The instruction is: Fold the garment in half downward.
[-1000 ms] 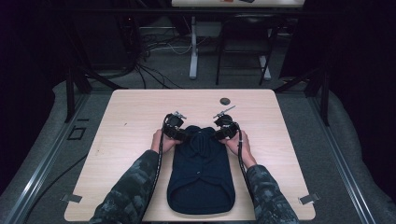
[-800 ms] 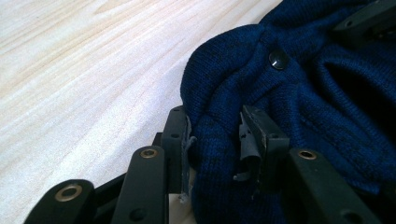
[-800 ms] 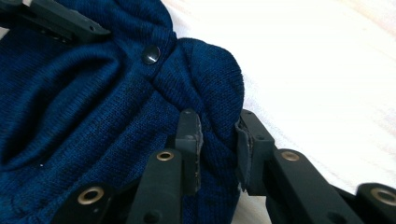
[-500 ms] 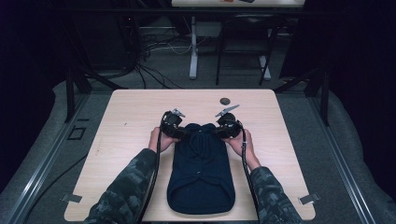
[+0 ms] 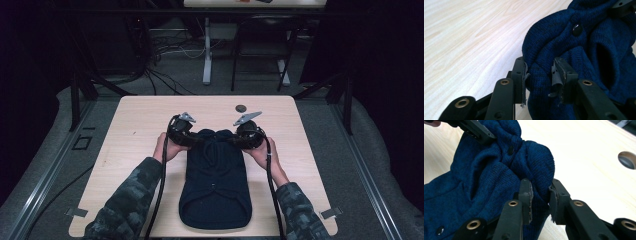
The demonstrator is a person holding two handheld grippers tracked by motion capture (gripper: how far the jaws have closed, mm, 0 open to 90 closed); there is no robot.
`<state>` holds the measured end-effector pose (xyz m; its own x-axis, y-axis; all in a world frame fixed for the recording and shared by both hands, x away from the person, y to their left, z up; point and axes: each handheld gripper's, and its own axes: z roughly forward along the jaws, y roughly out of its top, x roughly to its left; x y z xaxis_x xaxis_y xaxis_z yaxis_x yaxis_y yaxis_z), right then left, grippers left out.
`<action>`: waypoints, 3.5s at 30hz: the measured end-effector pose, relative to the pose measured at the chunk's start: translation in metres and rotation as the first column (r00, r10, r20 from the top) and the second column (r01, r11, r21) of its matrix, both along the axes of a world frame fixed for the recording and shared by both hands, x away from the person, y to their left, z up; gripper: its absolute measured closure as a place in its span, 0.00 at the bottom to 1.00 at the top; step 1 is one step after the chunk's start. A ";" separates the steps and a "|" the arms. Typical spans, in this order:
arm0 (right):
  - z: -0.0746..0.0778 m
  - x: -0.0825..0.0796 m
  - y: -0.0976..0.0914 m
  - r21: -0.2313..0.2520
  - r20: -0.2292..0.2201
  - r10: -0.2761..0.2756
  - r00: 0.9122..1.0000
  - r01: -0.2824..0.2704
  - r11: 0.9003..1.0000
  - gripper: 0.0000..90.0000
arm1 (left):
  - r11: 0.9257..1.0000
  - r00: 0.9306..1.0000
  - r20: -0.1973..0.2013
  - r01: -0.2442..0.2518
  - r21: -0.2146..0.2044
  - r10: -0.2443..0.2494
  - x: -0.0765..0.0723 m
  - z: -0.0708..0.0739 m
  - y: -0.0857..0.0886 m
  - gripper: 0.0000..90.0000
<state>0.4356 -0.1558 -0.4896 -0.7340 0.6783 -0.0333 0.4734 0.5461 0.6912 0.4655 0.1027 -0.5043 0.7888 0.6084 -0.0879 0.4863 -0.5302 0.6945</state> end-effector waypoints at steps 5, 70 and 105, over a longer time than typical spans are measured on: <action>0.007 -0.007 -0.003 0.006 0.024 0.008 1.000 -0.008 1.000 0.82 | 1.000 1.000 0.014 0.016 -0.014 -0.016 -0.004 0.006 0.001 0.73; 0.035 -0.039 -0.029 0.013 0.134 0.067 0.989 -0.069 0.998 0.83 | 0.959 0.948 0.144 0.279 0.044 -0.282 -0.039 0.061 -0.006 0.75; 0.045 -0.039 -0.018 -0.053 0.125 0.121 0.985 -0.116 0.992 0.71 | 0.971 0.945 0.230 0.215 0.102 -0.233 -0.047 0.046 -0.014 0.78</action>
